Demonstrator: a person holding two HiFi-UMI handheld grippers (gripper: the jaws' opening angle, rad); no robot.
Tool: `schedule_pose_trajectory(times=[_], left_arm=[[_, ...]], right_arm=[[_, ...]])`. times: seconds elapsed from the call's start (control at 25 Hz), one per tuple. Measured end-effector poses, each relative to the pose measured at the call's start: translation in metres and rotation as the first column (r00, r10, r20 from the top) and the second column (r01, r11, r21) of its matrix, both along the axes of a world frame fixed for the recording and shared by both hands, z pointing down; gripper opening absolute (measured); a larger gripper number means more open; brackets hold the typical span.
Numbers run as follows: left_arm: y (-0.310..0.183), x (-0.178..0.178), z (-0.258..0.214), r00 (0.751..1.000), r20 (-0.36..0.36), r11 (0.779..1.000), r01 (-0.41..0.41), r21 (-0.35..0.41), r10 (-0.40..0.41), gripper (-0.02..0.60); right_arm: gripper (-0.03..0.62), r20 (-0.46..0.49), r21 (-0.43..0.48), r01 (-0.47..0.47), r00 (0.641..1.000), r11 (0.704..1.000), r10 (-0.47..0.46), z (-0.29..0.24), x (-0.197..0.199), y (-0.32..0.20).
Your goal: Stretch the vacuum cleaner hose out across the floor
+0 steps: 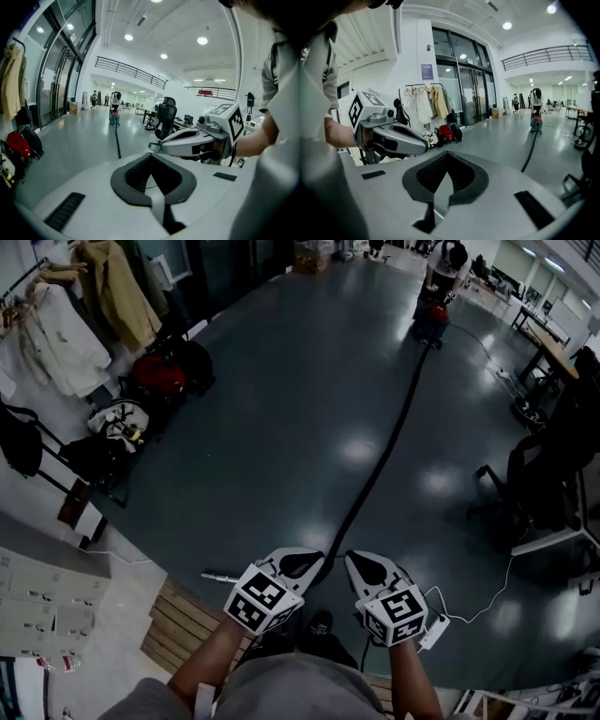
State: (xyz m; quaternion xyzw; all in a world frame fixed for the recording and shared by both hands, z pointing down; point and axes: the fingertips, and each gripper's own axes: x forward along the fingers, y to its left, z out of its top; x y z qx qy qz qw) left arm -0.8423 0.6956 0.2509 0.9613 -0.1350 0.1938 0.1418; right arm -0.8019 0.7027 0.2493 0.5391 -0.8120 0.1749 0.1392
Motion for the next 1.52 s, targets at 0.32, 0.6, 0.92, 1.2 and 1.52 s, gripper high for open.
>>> schedule_pose_trajectory(times=[0.32, 0.6, 0.92, 1.2, 1.52], left_arm=[[0.011, -0.001, -0.062, 0.996, -0.09, 0.997, -0.018, 0.08, 0.025, 0.006], [0.015, 0.004, -0.087, 0.994, -0.104, 0.994, -0.008, 0.11, 0.019, 0.006], [0.014, 0.014, -0.103, 0.993, -0.113, 0.989, -0.001, 0.146, 0.018, 0.006], [0.014, 0.023, -0.104, 0.994, -0.107, 0.988, -0.001, 0.152, 0.018, 0.006], [0.017, 0.032, -0.102, 0.995, -0.095, 0.987, -0.007, 0.159, 0.022, 0.006]], right_arm=[[0.006, -0.058, 0.173, 0.021, 0.998, 0.985, -0.011, -0.088, -0.014, -0.002], [0.006, -0.053, 0.243, 0.008, 0.999, 0.97, 0.005, -0.117, -0.009, 0.004], [0.006, -0.047, 0.282, -0.008, 0.999, 0.959, 0.023, -0.137, 0.001, 0.006], [0.006, -0.055, 0.28, 0.001, 0.998, 0.96, 0.015, -0.136, 0.01, 0.006], [0.006, -0.048, 0.283, 0.002, 0.999, 0.959, 0.012, -0.136, 0.02, 0.005]])
